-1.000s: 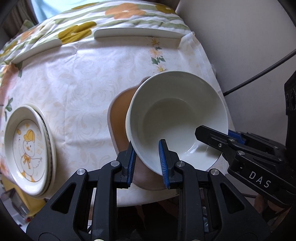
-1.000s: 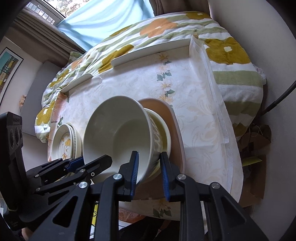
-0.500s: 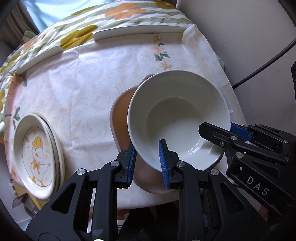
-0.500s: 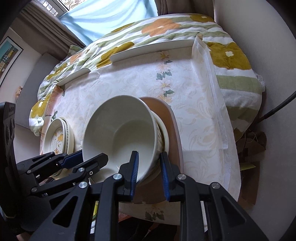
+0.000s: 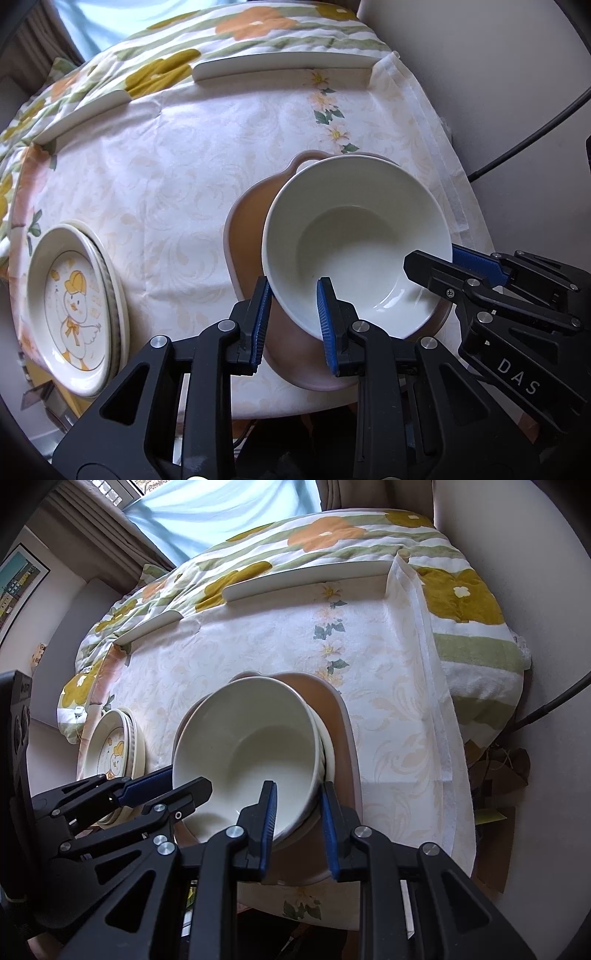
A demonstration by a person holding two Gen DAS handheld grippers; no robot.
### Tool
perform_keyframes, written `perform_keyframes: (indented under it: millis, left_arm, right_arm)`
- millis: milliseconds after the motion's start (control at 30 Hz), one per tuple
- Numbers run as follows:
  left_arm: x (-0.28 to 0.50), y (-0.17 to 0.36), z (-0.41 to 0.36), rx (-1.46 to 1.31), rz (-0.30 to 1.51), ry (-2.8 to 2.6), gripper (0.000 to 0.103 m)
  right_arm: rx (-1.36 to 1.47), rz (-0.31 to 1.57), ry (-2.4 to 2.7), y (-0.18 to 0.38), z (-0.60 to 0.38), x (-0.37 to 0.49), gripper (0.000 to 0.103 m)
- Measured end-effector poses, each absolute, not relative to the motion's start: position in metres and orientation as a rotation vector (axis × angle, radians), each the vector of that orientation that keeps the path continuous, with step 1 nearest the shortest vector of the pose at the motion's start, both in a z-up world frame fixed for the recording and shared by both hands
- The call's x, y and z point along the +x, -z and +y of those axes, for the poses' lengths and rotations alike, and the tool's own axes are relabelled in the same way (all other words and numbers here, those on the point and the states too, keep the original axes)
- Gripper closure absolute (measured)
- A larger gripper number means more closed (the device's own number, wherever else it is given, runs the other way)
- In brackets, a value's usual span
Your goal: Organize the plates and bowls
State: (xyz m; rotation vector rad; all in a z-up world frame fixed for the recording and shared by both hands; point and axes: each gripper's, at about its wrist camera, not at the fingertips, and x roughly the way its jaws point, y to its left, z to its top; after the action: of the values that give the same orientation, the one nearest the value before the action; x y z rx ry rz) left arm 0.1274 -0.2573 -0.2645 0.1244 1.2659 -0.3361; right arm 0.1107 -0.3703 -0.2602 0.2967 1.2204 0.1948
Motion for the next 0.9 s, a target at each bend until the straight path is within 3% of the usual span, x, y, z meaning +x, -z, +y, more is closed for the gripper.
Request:
perform_keyframes:
  millis: [467, 500, 533, 567, 600, 633, 733, 800, 900]
  left_arm:
    - [0.125, 0.199, -0.228, -0.025, 1.086, 0.381, 0.079]
    - [0.124, 0.194, -0.226, -0.029, 1.073, 0.379, 0.074]
    - [0.124, 0.189, -0.224, -0.028, 1.063, 0.375, 0.058]
    - [0.124, 0.183, -0.221, -0.02, 1.054, 0.369, 0.045]
    - [0.122, 0.178, -0.219, -0.017, 1.034, 0.358, 0.015]
    - [0.12, 0.174, -0.217, -0.016, 1.011, 0.348, 0.003]
    - [0.119, 0.169, -0.213, 0.016, 1.002, 0.33, 0.001]
    - [0.118, 0.172, -0.211, 0.087, 1.018, 0.3, 0.001]
    - [0.11, 0.178, -0.21, 0.194, 1.032, 0.326, 0.001]
  right_arm:
    - [0.286, 1.09, -0.216, 0.211, -0.39, 0.101, 0.078]
    - [0.278, 1.078, -0.219, 0.207, -0.392, 0.1, 0.064]
    - [0.275, 1.068, -0.224, 0.203, -0.395, 0.099, 0.052]
    - [0.279, 1.056, -0.229, 0.199, -0.398, 0.097, 0.031]
    - [0.285, 1.045, -0.236, 0.197, -0.402, 0.096, 0.023]
    - [0.29, 1.038, -0.241, 0.195, -0.405, 0.094, 0.022]
    - [0.308, 1.023, -0.276, 0.194, -0.413, 0.092, 0.021]
    - [0.307, 1.018, -0.303, 0.194, -0.418, 0.09, 0.01]
    - [0.237, 1.039, -0.314, 0.196, -0.42, 0.088, 0.008]
